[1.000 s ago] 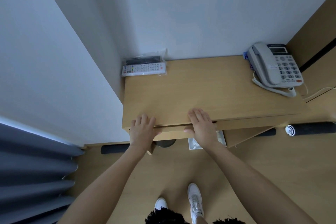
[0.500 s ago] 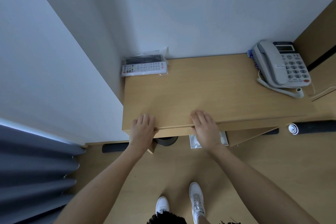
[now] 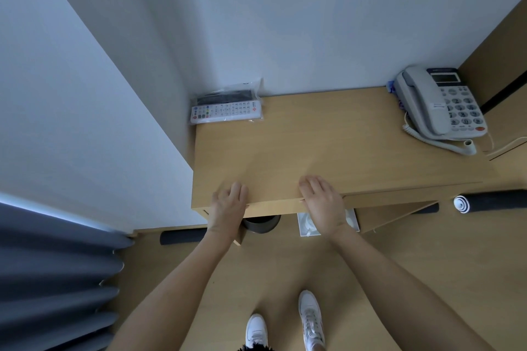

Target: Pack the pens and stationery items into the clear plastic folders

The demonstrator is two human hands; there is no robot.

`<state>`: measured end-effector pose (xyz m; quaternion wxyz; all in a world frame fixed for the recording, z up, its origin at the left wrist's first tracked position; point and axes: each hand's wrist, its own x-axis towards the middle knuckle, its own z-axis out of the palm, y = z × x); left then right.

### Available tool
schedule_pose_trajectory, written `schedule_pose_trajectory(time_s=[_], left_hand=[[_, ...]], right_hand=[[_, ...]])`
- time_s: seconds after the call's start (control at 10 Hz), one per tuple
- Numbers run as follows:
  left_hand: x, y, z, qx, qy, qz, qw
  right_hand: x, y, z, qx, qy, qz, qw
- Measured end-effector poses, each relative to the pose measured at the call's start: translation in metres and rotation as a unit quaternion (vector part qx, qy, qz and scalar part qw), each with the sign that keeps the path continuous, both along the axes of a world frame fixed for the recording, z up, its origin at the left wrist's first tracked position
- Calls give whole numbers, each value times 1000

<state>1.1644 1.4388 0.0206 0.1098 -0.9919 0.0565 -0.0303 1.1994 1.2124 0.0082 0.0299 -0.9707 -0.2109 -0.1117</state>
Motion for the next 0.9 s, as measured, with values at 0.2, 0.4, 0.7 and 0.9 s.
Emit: schedule_pose_trajectory(time_s=[0.2,0.4,0.7,0.9], left_hand=[[0,4,7,-45,32,-4,998],[-9,9,12,-76,27,-25,996],[-28,7,38,-107,170,16,980],[-54,5,61,-174,170,0,970]], right_hand=[[-7,5,6,0,32,-29,999],[-13,3,14,17,100,-49,994],[-36,4,43,-16,258,-69,964],[-70,7,67,-34,299,-85,950]])
